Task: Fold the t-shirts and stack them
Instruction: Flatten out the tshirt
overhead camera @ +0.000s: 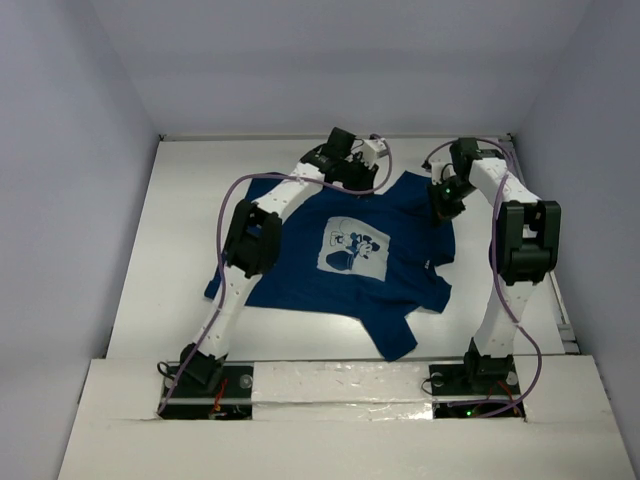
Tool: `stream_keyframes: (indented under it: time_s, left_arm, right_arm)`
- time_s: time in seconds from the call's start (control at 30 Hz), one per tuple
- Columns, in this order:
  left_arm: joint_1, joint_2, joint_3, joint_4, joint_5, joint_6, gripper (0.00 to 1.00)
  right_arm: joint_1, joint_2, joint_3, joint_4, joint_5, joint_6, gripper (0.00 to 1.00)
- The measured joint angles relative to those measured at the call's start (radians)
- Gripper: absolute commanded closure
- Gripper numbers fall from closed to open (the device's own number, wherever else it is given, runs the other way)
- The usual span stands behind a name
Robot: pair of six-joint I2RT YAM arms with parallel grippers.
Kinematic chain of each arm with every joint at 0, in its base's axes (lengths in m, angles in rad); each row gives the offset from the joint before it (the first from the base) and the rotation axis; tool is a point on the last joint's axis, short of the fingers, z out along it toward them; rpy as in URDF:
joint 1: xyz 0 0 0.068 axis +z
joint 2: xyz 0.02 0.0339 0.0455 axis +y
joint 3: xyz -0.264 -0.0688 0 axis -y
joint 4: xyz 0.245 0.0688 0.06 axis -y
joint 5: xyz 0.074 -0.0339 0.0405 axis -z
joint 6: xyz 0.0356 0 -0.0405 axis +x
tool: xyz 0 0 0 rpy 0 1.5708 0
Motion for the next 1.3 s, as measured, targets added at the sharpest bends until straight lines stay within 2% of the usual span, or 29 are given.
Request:
stream_keyframes:
  time_s: [0.23,0.37,0.73,1.13,1.3]
  left_arm:
    - [-0.029,0.005,0.021,0.108,0.090,-0.068,0.83]
    - [-0.046,0.058,0.114,0.147,0.086,-0.103,0.83]
    - [-0.111,0.193,0.146,0.090,-0.060,-0.135,0.88]
    - [-0.119,0.193,0.151,0.094,-0.218,-0.115,0.90]
    - [-0.116,0.129,0.033,0.143,-0.258,-0.093,0.91]
  right_arm:
    - [0.006,0.000,-0.053,0.008,-0.006,0.001,1.00]
    - [0.007,0.000,-0.079,0.019,-0.021,0.004,1.00]
    - [0.007,-0.108,-0.129,0.025,-0.051,0.009,1.00]
    - [0.012,-0.103,-0.175,0.042,-0.005,0.020,1.00]
    - [0.020,-0.067,-0.195,0.046,0.042,0.024,1.00]
